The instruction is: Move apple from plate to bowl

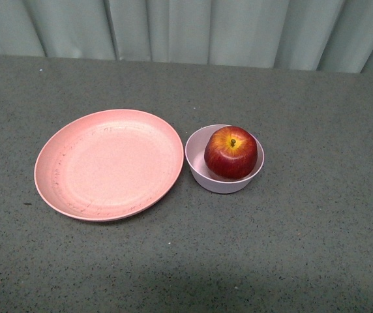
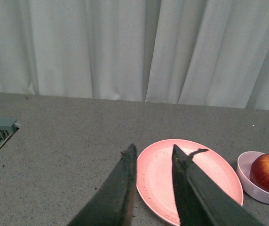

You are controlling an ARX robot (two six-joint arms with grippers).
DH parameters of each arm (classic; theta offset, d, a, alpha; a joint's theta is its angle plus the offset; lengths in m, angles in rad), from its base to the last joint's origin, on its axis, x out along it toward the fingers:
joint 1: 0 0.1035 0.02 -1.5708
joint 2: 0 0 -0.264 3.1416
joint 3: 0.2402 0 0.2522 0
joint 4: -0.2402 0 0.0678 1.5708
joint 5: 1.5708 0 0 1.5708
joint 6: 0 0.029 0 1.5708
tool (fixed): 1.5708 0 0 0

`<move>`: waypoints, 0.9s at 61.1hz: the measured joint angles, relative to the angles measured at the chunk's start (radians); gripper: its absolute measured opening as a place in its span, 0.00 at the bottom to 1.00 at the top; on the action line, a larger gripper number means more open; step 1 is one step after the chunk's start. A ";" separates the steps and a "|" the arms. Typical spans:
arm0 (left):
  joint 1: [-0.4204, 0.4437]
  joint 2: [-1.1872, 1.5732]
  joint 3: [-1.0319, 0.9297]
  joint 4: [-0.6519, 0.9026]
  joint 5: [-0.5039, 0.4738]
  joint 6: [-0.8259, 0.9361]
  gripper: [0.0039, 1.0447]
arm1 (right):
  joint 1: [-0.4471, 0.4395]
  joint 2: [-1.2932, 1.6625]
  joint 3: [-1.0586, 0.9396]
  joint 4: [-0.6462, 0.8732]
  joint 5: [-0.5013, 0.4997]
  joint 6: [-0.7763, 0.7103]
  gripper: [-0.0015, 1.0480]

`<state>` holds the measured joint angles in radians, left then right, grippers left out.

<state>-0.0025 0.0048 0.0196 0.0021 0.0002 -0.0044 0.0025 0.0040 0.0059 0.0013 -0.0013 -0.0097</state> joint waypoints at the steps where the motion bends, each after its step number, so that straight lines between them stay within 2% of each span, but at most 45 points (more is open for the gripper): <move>1: 0.000 0.000 0.000 0.000 0.000 0.000 0.27 | 0.000 0.000 0.000 0.000 0.000 0.000 0.91; 16: 0.000 0.000 0.000 0.000 0.000 0.000 0.70 | 0.000 0.000 0.000 0.000 0.000 0.000 0.91; 20: 0.000 0.000 0.000 0.000 0.000 0.000 0.87 | 0.000 0.000 0.000 0.000 0.000 0.000 0.91; 23: 0.000 0.000 0.000 0.000 0.000 0.001 0.96 | 0.000 0.000 0.000 0.000 0.000 0.000 0.91; 26: 0.000 0.000 0.000 0.000 0.000 0.000 0.93 | 0.000 0.000 0.000 0.000 0.000 0.000 0.91; 55: 0.000 0.000 0.000 0.000 0.000 0.000 0.94 | 0.000 0.000 0.000 0.000 0.000 0.000 0.91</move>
<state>-0.0025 0.0048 0.0196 0.0021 0.0002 -0.0040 0.0025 0.0040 0.0059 0.0013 -0.0013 -0.0097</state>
